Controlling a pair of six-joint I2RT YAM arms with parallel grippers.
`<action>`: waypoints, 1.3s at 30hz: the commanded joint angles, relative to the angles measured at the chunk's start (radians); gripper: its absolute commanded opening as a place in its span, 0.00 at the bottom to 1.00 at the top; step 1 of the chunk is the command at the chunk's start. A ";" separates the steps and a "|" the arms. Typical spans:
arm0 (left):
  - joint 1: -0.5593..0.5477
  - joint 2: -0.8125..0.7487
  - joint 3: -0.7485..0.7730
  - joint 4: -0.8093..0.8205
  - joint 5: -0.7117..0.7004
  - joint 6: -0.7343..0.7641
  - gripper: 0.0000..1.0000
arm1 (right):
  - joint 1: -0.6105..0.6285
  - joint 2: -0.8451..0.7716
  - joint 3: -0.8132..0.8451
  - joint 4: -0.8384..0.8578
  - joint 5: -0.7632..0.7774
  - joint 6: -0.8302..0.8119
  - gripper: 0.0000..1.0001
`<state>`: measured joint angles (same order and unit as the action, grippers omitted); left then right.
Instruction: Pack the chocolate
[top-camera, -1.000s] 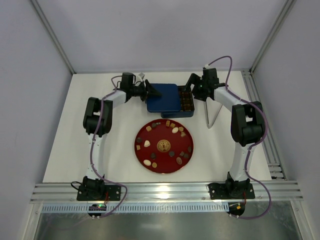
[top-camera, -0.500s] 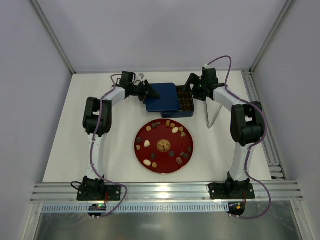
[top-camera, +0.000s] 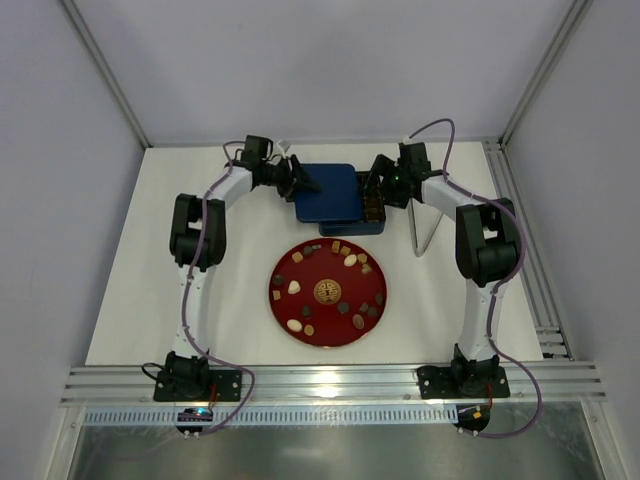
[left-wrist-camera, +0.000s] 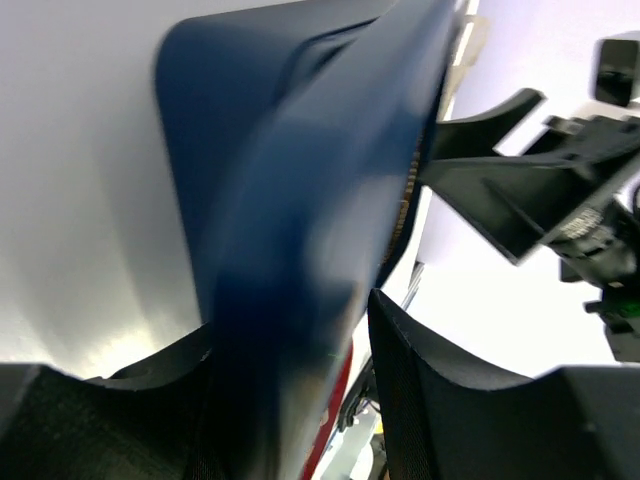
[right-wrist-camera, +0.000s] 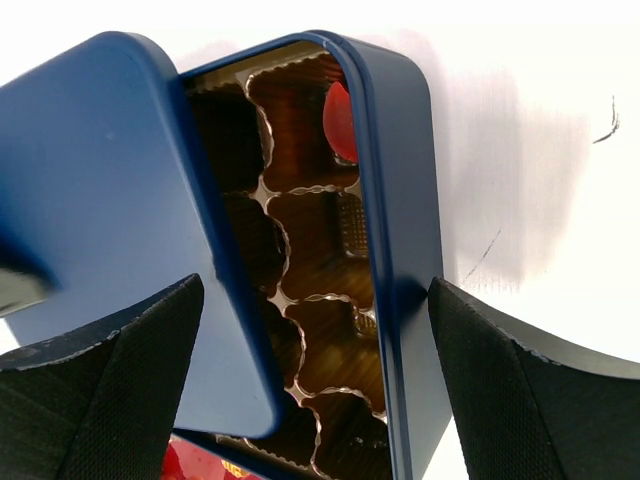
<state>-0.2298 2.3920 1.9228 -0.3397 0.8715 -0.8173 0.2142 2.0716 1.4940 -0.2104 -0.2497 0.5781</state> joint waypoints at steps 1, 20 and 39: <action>-0.002 0.033 0.050 -0.065 0.003 0.035 0.47 | 0.008 -0.016 0.034 0.032 -0.019 0.009 0.92; -0.026 0.121 0.228 -0.283 -0.074 0.138 0.49 | 0.016 -0.021 0.037 0.051 -0.036 0.019 0.92; -0.025 0.147 0.257 -0.374 -0.140 0.188 0.50 | 0.024 -0.010 0.037 0.057 -0.040 0.016 0.92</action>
<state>-0.2527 2.5206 2.1876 -0.6495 0.8036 -0.6670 0.2161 2.0716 1.4952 -0.2024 -0.2642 0.5850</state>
